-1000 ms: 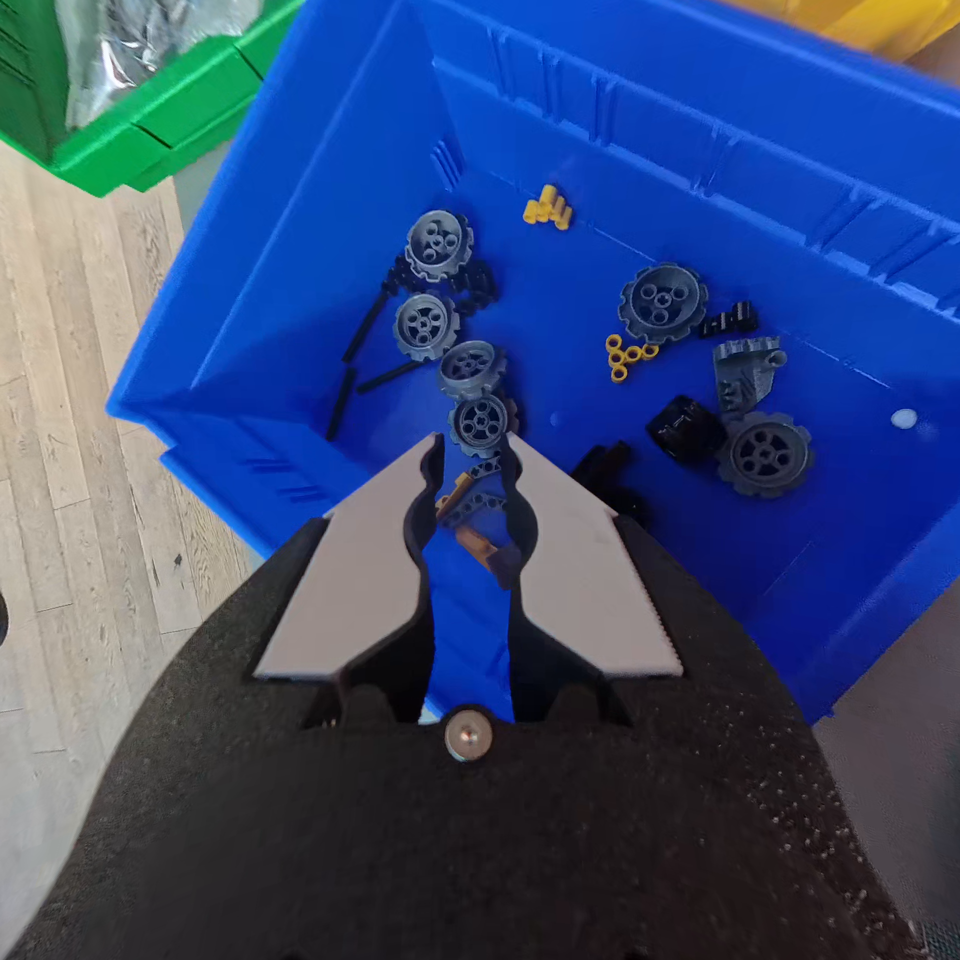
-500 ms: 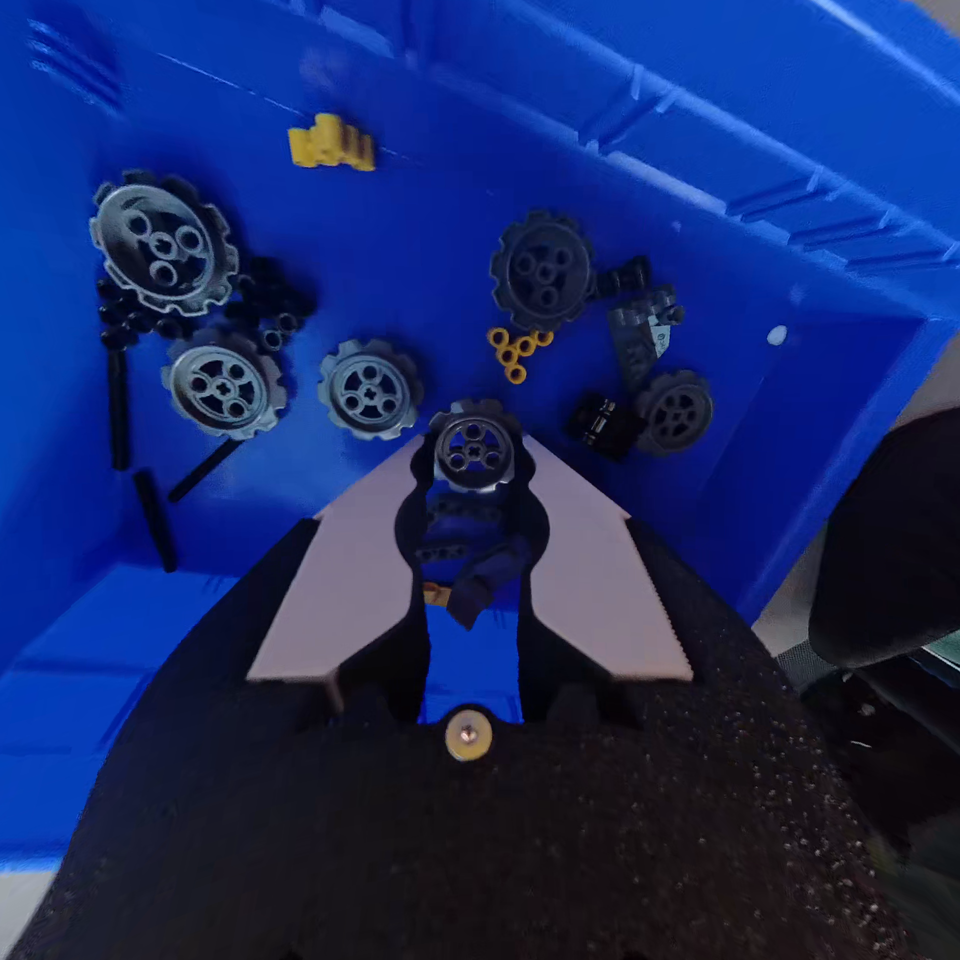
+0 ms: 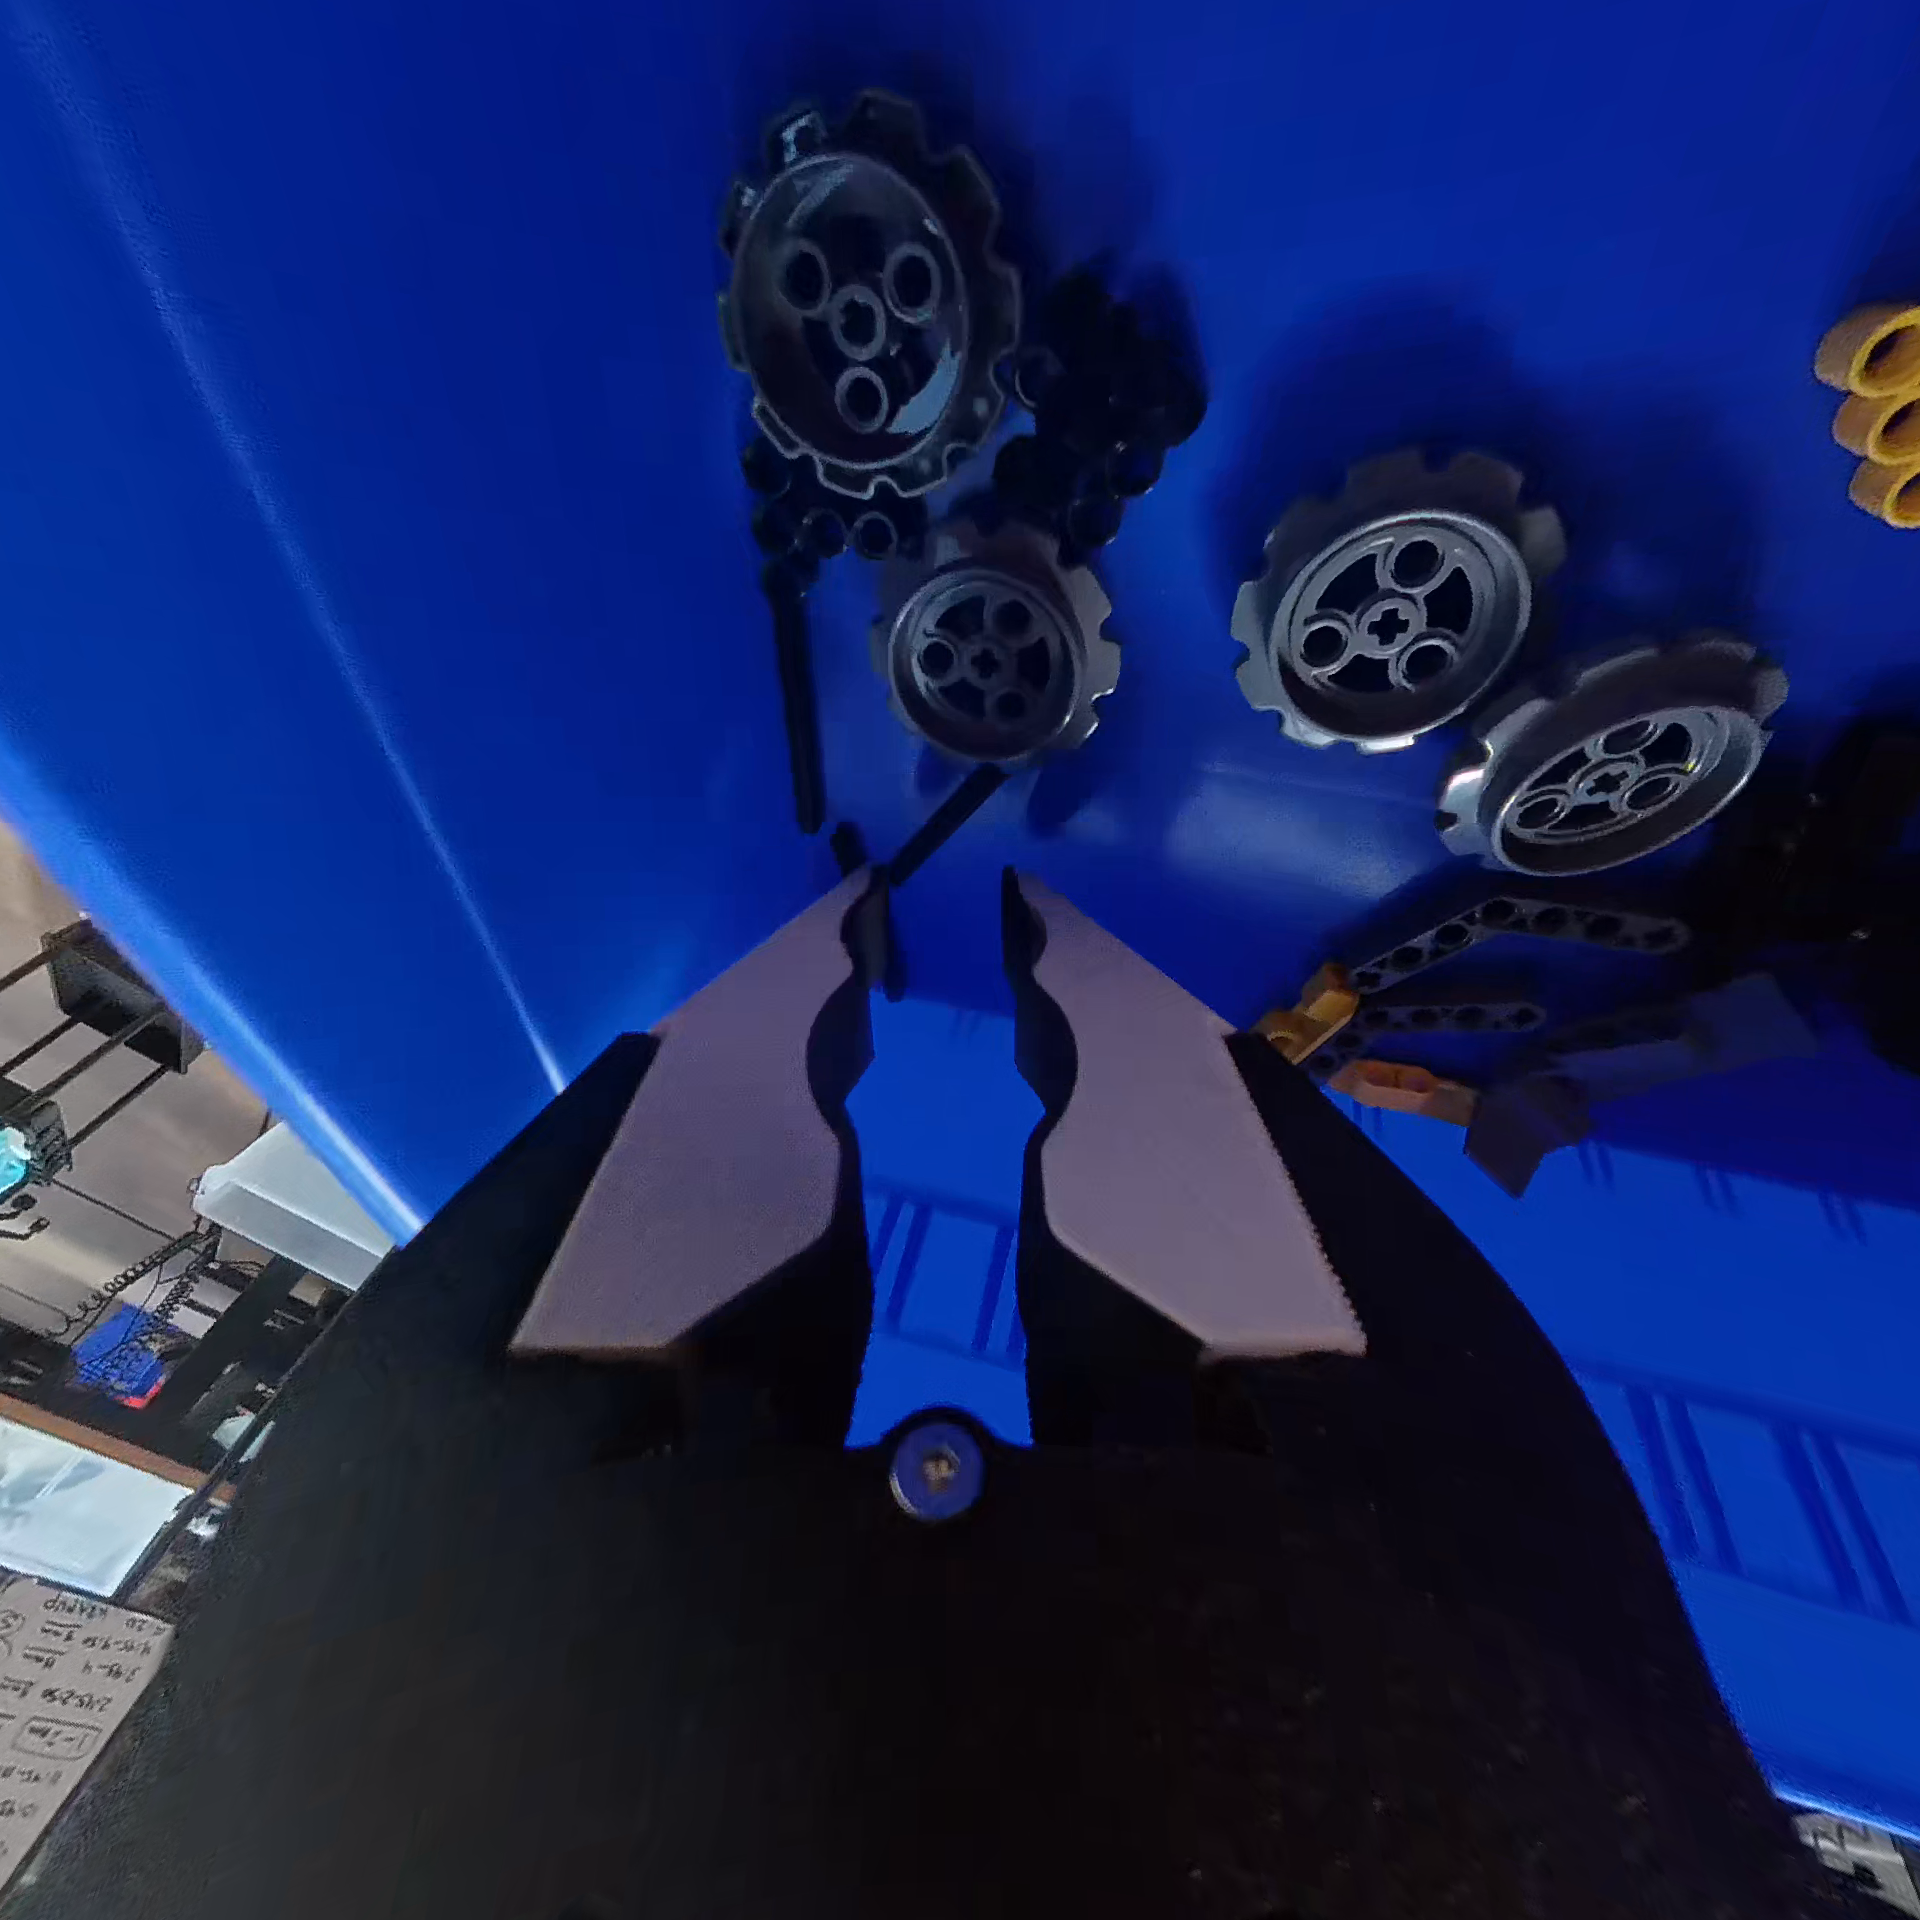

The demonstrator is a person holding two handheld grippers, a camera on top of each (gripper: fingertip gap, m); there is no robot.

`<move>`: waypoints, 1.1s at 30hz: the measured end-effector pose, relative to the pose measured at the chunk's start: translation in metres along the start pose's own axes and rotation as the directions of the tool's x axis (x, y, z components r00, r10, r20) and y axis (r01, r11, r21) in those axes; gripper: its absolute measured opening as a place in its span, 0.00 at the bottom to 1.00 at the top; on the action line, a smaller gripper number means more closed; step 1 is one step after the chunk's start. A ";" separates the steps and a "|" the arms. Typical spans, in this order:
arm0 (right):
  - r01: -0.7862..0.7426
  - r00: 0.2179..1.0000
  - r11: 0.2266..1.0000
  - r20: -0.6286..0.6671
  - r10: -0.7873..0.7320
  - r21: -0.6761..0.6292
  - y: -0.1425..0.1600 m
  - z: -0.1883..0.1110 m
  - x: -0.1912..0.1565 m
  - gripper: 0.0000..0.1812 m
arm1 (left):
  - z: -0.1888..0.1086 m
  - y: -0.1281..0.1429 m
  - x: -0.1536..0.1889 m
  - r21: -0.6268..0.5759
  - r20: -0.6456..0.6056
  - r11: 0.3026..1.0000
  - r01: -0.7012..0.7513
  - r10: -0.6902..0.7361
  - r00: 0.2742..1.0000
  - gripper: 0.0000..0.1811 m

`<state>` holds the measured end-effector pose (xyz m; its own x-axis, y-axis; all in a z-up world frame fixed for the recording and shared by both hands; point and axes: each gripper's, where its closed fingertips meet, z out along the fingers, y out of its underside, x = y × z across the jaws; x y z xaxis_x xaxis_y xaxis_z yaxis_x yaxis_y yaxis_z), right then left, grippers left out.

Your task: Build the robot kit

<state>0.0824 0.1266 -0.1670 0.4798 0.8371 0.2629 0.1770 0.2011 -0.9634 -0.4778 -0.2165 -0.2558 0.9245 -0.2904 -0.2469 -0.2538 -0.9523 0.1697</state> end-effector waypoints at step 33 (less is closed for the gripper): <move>0.130 0.873 0.988 0.463 -0.157 0.089 -0.019 -0.031 -0.089 0.22 | -0.188 -0.207 0.402 0.738 -0.289 0.609 -0.290 0.673 0.681 0.02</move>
<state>0.0631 0.0324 -0.1709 -0.0065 0.9343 0.3563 0.1606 0.3527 -0.9219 0.0002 -0.1183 -0.2108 0.5404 -0.8117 0.2217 -0.6323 -0.5656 -0.5295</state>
